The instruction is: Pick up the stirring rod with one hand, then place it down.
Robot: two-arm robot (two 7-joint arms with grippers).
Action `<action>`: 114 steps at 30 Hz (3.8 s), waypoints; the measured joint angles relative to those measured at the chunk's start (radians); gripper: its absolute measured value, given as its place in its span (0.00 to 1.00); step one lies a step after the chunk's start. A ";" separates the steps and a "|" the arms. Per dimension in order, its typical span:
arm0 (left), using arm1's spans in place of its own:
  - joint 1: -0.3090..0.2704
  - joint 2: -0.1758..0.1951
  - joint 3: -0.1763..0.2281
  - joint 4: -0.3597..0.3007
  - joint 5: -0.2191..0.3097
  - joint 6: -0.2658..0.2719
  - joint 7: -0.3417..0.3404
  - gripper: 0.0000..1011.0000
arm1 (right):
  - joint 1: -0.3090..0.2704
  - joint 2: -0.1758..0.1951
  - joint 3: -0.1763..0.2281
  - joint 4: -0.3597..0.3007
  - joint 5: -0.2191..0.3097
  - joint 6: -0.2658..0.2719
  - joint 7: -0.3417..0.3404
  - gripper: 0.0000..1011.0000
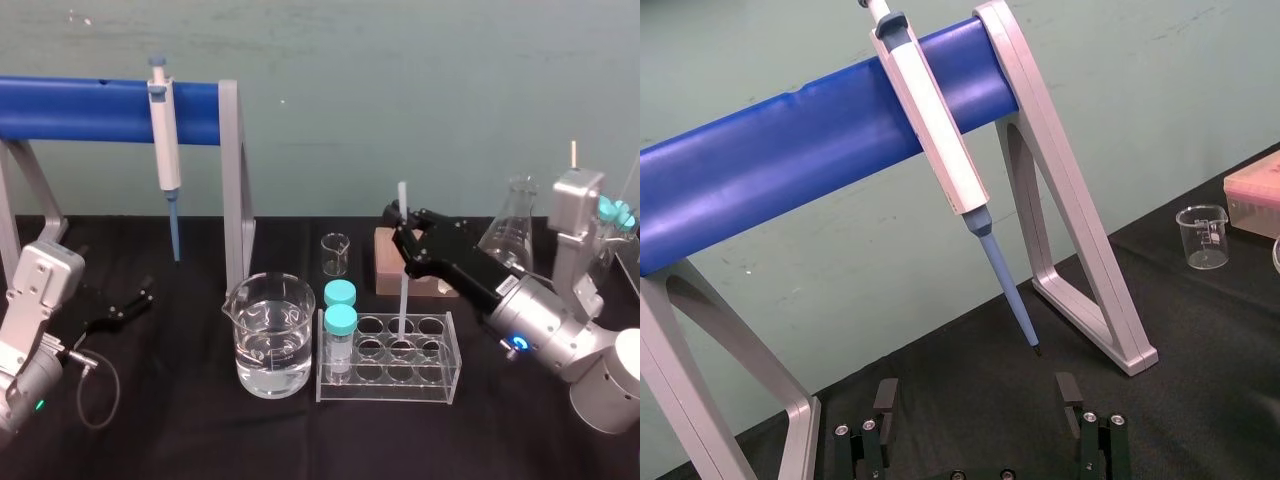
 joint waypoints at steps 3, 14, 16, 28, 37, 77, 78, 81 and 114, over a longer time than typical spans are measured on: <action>0.000 0.000 0.000 0.000 0.000 0.000 0.000 0.99 | -0.008 -0.002 0.013 -0.016 0.015 -0.014 0.012 0.07; 0.000 0.000 0.000 0.000 0.000 0.000 0.000 0.99 | -0.011 0.037 0.069 -0.119 0.006 -0.048 0.005 0.07; 0.000 0.000 0.000 0.000 0.000 0.000 0.000 0.99 | -0.013 0.044 0.079 -0.133 0.002 -0.052 -0.002 0.07; 0.000 0.000 0.000 0.000 0.000 0.000 0.000 0.99 | -0.036 0.053 0.129 -0.159 -0.018 -0.042 -0.055 0.07; 0.000 0.000 0.000 0.000 0.000 0.000 0.000 0.99 | -0.037 0.048 0.139 -0.153 -0.029 -0.038 -0.056 0.07; 0.000 0.000 0.000 0.000 0.000 0.000 0.000 0.99 | -0.028 0.034 0.136 -0.139 -0.039 -0.033 -0.047 0.07; 0.000 0.000 0.000 0.000 0.000 0.000 0.000 0.99 | -0.029 0.034 0.136 -0.140 -0.040 -0.033 -0.047 0.07; 0.000 0.000 0.000 0.000 0.000 0.000 0.000 0.99 | -0.030 0.034 0.136 -0.140 -0.040 -0.033 -0.047 0.07; 0.000 0.000 0.000 0.000 0.000 0.000 0.000 0.99 | -0.043 0.039 0.137 -0.153 -0.043 -0.032 -0.048 0.07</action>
